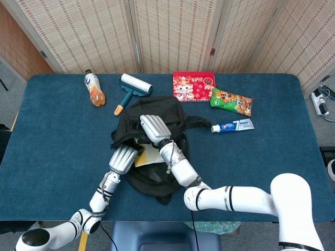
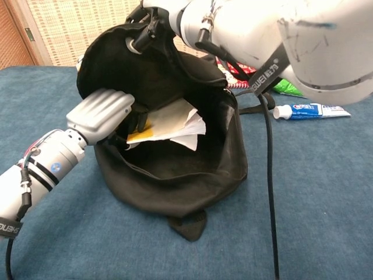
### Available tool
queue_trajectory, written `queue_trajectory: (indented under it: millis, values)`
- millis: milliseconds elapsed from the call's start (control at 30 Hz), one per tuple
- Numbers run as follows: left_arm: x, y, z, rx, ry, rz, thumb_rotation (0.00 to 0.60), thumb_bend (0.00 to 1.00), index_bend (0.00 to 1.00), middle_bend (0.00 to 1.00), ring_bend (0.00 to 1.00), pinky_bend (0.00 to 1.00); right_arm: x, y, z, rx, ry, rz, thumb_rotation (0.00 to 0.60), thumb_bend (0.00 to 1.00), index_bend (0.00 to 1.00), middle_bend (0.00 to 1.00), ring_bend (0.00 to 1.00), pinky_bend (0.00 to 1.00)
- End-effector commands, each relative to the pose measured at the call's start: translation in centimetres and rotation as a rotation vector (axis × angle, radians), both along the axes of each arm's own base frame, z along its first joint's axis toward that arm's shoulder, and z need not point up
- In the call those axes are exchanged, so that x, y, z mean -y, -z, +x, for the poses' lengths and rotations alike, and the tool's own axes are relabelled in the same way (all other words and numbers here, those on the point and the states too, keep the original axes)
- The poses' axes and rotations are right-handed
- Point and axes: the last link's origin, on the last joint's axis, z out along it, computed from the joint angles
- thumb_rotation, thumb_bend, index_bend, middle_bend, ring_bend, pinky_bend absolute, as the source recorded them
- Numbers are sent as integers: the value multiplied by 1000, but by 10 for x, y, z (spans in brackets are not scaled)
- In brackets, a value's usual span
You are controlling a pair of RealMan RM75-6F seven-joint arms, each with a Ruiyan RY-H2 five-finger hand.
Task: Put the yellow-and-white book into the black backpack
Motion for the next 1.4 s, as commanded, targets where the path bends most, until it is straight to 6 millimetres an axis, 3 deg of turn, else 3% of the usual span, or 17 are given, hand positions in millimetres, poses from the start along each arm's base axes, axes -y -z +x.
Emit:
queue_trajectory:
  millis: [33,167,333,400,533,733,1000,1400]
  values:
    - [-5,-2,-3,-21,-13,15,600,471,614,665,537,277,0,1,-1,-3,1,-1,600,626,701,523,469,458]
    - [-4,-5,-4,-19,-34,29,600,307,455,578,512,277,2,2,-4,-7,9,-5,600,625,701,523,469,458]
    - [3,-6,-1,-17,-37,42,600,42,222,352,360,277,6,3,-5,-7,18,-13,600,625,701,523,470,458]
    - [7,-6,1,-14,-34,47,600,5,179,302,311,278,8,2,-5,-8,23,-18,600,625,701,522,470,458]
    - [15,-9,6,-3,-26,62,600,0,109,223,236,276,13,2,-7,-12,34,-30,600,625,700,522,469,458]
    - [30,-16,14,23,-5,71,600,0,73,178,207,270,20,1,-11,-19,52,-42,600,624,699,521,469,458]
    - [57,-28,15,93,35,44,600,0,77,181,210,255,22,3,-18,-31,60,-39,600,626,696,520,469,458]
    - [86,-71,-7,224,83,-21,600,0,155,261,283,260,18,3,-36,-41,57,0,600,622,657,498,426,431]
